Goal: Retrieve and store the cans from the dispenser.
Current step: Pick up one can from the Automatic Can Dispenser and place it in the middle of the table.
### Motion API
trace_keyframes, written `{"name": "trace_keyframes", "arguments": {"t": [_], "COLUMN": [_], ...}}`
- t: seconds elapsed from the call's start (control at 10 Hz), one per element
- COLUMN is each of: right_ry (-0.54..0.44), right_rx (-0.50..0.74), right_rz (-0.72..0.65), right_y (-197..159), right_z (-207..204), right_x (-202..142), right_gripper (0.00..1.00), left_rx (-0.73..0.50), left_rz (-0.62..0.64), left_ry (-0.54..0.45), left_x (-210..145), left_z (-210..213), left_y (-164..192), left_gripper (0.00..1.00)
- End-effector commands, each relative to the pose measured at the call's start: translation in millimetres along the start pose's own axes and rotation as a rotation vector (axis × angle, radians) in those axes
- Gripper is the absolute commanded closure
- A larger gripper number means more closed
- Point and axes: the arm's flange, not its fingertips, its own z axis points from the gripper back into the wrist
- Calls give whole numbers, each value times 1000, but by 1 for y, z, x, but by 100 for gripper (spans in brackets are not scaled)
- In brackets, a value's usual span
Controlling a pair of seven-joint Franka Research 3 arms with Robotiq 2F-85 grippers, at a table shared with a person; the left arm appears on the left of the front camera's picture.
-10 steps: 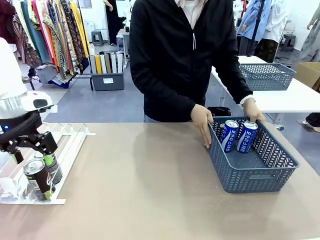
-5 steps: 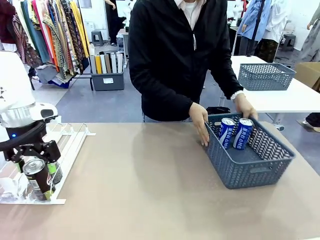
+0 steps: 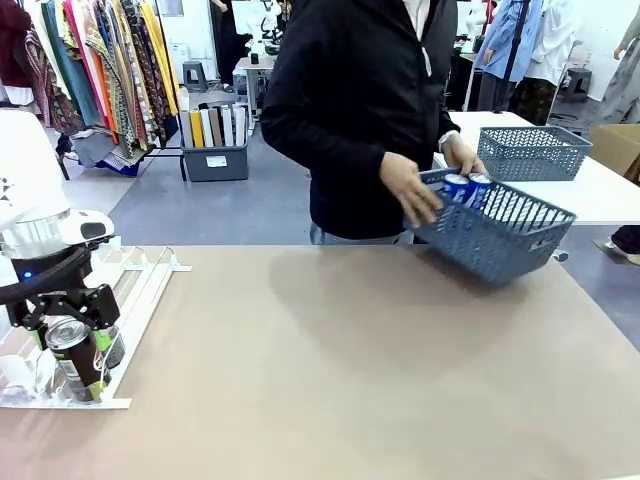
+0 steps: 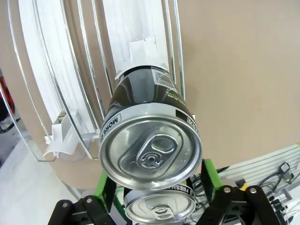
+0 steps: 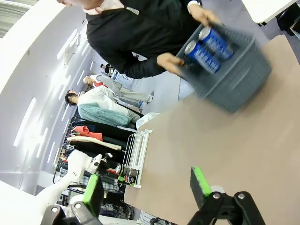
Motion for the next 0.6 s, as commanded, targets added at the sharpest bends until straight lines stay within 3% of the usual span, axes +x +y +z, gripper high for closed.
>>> {"name": "trace_keyframes", "arguments": {"t": [0.0,0.5], "right_ry": [-16,-16], "right_rx": [22,22], "right_rz": [24,24], "right_y": [1,1], "right_z": [-1,-1], "right_x": [3,3], "right_gripper": [0,0], "left_rx": [-13,-15], "left_rz": [6,16], "left_ry": [-8,-31], "left_x": [0,-4], "left_z": [-1,6], "left_y": [1,5], "left_gripper": [100,100]}}
